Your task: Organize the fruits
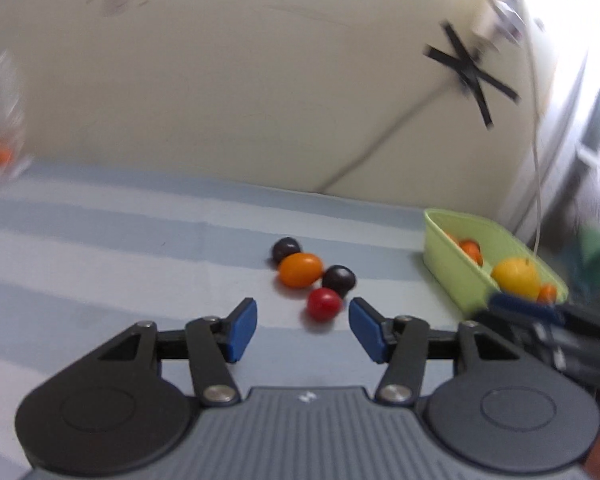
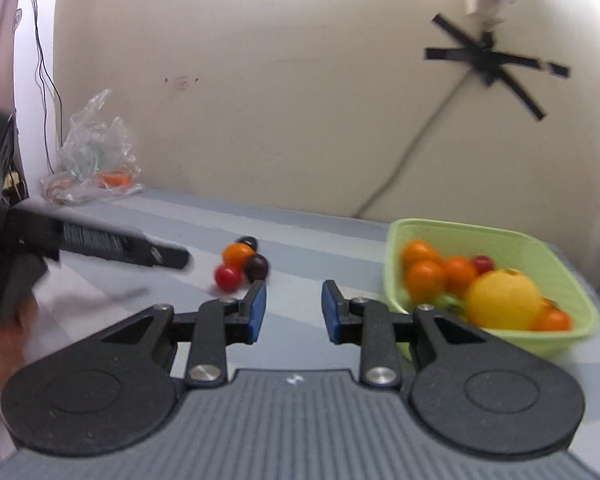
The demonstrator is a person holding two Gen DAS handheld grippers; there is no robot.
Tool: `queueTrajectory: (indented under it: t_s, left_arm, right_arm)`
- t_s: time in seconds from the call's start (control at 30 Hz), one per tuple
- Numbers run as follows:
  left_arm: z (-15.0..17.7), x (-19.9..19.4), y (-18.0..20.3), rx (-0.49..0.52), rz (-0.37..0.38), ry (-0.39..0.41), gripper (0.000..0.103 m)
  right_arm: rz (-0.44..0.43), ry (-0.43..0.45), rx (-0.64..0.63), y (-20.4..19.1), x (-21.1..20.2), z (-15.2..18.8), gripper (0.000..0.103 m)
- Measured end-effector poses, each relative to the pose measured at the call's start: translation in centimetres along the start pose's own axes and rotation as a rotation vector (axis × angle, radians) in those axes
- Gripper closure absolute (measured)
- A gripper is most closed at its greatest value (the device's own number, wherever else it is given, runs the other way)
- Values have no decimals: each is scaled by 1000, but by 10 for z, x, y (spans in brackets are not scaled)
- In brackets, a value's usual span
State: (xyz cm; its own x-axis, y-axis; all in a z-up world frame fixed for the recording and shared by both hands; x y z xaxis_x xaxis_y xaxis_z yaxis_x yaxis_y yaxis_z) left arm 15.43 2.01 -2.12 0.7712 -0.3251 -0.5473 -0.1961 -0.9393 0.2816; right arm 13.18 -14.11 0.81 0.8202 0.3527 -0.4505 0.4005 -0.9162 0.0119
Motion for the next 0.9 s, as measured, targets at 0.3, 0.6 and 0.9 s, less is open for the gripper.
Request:
queueTrajectory:
  t_s: [0.3, 0.6, 0.9]
  left_arm:
    - [1, 42, 12, 108, -42, -76, 59]
    - [2, 42, 4, 64, -17, -78, 77]
    - [31, 3, 44, 67, 148, -90, 77]
  right_arm:
    - [-166, -151, 175, -11, 71, -23, 70]
    - [-193, -236, 208, -18, 106, -11, 72]
    - [-154, -152, 234, 2, 35, -7, 76]
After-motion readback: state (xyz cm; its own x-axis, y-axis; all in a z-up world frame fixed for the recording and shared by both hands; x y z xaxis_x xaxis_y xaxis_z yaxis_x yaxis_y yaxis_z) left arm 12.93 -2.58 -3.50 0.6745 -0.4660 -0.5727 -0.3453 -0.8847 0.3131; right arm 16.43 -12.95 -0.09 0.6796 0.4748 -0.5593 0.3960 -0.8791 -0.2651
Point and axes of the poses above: each gripper's, at about its wrist camera, not at the fingertips, and x roughly the way its jaws point, y to its right, z to its underside, the point moved 6 cm from there along x, roughly the way its jaws point, and after that the axes turned 6 degrees about z, right-handed, at the moved point
